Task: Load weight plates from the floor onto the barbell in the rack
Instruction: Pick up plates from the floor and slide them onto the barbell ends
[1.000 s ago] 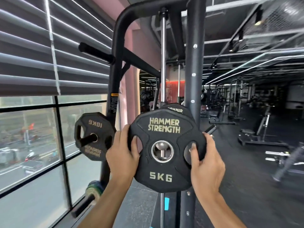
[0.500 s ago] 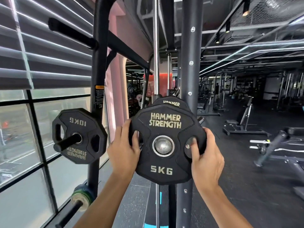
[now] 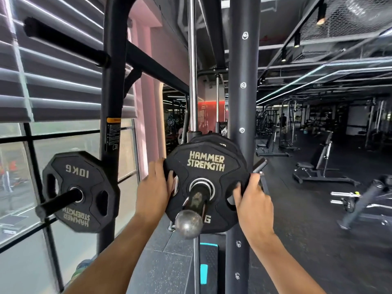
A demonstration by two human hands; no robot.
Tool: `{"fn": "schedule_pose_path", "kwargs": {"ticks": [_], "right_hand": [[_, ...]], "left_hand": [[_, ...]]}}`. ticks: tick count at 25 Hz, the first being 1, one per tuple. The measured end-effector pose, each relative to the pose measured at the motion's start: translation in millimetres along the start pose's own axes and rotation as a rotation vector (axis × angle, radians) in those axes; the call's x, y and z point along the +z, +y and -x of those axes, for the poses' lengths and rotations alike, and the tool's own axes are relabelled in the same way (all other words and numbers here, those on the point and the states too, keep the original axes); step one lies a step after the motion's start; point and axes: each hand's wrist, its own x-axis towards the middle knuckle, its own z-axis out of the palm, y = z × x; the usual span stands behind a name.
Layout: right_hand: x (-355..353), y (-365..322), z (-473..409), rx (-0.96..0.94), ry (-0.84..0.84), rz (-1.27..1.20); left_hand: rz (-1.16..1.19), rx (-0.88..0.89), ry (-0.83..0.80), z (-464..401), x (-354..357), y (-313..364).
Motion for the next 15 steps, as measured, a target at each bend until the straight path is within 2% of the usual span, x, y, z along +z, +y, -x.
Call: {"fn": "schedule_pose_path", "kwargs": {"ticks": [7,15], "right_hand": [[45,25,-35,-0.034,-0.089,0.057],[73,33,-60,0.018,-0.098,0.129]], "left_hand": [[-0.089,-0.005,-0.100,-22,47,-4],[0.099,-0.137,-0.268,-35,72,-8]]}}
